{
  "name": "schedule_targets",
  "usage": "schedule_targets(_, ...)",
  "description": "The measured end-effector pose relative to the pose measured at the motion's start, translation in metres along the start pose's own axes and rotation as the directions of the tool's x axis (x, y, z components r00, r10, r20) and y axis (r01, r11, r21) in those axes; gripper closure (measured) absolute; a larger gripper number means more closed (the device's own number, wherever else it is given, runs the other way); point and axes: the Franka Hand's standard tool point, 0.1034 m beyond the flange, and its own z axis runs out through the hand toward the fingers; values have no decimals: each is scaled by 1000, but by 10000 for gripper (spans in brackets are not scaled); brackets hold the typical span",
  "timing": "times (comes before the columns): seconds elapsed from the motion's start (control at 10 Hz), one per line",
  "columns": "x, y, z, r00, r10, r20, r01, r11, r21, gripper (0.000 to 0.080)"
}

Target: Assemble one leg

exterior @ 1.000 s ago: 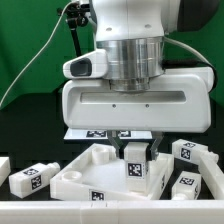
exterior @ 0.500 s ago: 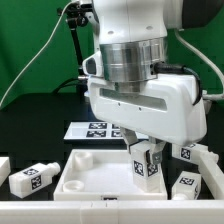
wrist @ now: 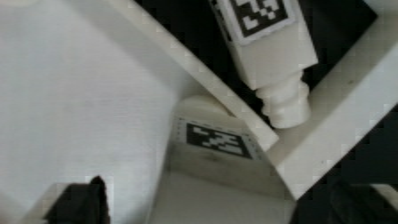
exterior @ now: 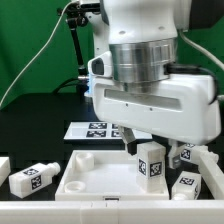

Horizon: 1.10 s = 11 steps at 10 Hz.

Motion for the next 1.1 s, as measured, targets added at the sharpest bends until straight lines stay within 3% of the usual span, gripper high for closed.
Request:
schedule_targets(0.4, 2, 2, 0, 952, -306, 0, 306, 952, 0, 150)
schedule_targets(0.8, 2, -5, -2, 708, -705, -46, 703, 709, -57, 150)
schedule_targets(1.1, 3, -1, -1, 530, -848, -28, 845, 531, -67, 150)
